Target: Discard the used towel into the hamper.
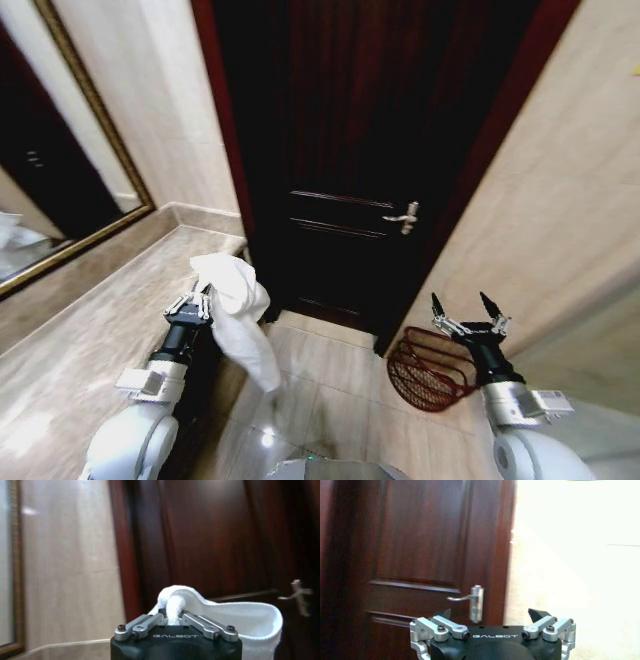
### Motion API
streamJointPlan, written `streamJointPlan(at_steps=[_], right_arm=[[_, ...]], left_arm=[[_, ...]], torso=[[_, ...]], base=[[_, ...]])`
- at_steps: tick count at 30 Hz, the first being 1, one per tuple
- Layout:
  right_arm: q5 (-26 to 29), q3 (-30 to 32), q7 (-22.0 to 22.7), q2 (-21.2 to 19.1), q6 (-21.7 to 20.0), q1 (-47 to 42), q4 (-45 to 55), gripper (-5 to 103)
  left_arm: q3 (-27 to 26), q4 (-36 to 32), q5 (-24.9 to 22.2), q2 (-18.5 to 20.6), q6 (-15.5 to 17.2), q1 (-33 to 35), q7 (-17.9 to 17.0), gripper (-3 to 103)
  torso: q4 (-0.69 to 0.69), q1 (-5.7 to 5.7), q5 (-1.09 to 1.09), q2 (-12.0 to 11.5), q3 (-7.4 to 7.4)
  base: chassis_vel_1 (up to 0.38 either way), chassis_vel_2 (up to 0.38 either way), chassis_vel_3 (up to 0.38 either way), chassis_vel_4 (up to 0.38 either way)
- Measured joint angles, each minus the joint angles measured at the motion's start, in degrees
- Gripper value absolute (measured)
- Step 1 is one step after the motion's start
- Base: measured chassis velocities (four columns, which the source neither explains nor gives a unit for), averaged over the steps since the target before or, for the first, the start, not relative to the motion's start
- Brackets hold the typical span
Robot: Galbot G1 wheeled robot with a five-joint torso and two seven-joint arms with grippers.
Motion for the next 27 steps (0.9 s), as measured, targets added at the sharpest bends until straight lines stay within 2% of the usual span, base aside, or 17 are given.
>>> streamJointPlan(at_steps=[10, 16, 27], right_arm=[[-0.01, -0.58, 0.05, 0.37, 0.09, -0.08, 0.02, 100], [0.44, -0.72, 0.15, 0.78, 0.05, -0.08, 0.0, 100], [0.89, -0.82, 0.28, 0.87, -0.16, -0.11, -0.51, 100]], left_arm=[[-0.05, 1.17, -0.28, -0.45, -1.86, 0.65, 0.52, 2], [-0.04, 2.1, -0.66, -0.56, -1.9, 0.53, 0.67, 2], [0.49, 4.44, -0.69, -1.23, -1.93, -0.19, 0.87, 2]], torso=[[0.01, -1.56, 0.0, -3.24, -1.65], [0.0, -1.94, -0.01, -3.98, -2.05], [-0.01, -3.57, 0.0, -7.53, -3.93]], base=[[-0.074, -0.065, -0.067, -0.068], [0.0, 0.0, 0.0, 0.0], [0.0, 0.0, 0.0, 0.0]])
